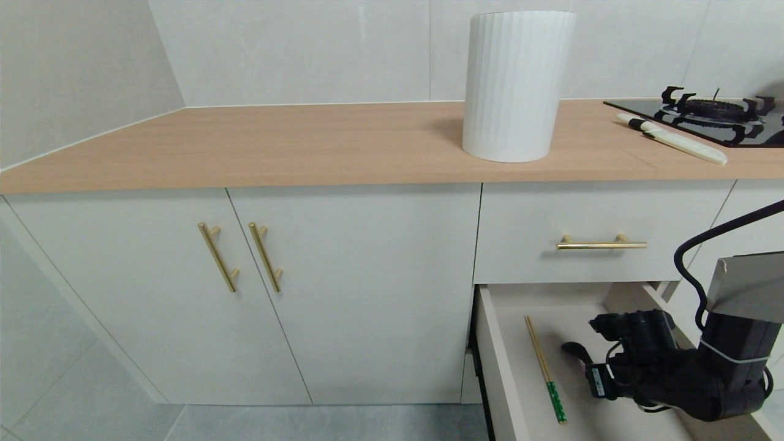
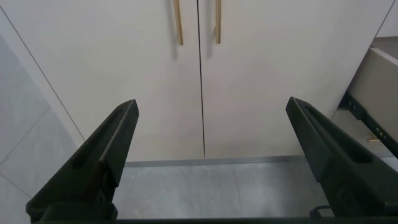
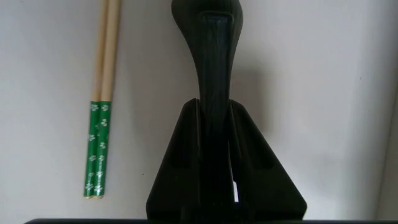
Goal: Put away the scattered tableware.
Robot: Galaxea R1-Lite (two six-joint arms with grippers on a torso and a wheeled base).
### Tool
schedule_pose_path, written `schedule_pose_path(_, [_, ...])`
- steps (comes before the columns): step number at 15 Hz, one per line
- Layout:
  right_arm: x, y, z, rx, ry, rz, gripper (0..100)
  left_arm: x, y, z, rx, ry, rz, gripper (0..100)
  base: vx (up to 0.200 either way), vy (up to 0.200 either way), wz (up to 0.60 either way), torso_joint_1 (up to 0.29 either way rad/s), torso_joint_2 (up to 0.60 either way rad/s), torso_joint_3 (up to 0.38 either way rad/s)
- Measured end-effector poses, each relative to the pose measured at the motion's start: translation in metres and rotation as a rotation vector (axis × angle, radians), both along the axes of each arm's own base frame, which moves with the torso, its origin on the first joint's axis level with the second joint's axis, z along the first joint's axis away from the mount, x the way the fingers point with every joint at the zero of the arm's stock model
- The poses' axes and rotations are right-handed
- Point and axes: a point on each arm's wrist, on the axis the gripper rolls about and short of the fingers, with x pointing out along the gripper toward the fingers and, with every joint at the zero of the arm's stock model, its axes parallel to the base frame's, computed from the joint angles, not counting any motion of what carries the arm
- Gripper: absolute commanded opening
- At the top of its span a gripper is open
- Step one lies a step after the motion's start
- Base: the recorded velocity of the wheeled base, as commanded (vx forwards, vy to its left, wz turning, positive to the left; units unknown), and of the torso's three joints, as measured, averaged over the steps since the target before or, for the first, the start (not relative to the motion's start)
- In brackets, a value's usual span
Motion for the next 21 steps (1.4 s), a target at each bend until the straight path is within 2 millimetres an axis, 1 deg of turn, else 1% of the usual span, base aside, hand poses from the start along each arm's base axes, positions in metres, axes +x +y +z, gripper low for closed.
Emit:
schedule_pose_path(7, [-0.001, 0.0, -0.004, -0.011, 0.01, -0.005, 0, 0.0, 0.0, 0.0, 0.0, 0.0, 0.0, 100, 0.0, 0.0, 0.0, 0.0, 0.0, 0.0])
schedule_pose_path(8, [-0.001, 0.0, -0.004, -0.011, 0.01, -0.006, 100, 0.0, 0.0, 0.0, 0.0, 0.0, 0.0, 100, 0.0, 0.0, 0.0, 0.0, 0.0, 0.0])
schedule_pose_path(17, [-0.001, 0.0, -0.001, -0.01, 0.002, -0.007, 100, 0.0, 0.0, 0.0, 0.0, -0.001, 0.0, 100, 0.0, 0.0, 0.0, 0.0, 0.0, 0.0])
schedule_pose_path(20, [-0.003, 0.0, 0.014, -0.005, -0.037, -0.007, 100, 0.0, 0.0, 0.0, 0.0, -0.001, 0.0, 100, 0.0, 0.0, 0.0, 0.0, 0.0, 0.0])
schedule_pose_path(21, [-0.005, 0.0, 0.023, -0.002, -0.06, -0.008, 100, 0.0, 0.0, 0.0, 0.0, -0.001, 0.0, 100, 0.0, 0.0, 0.0, 0.0, 0.0, 0.0])
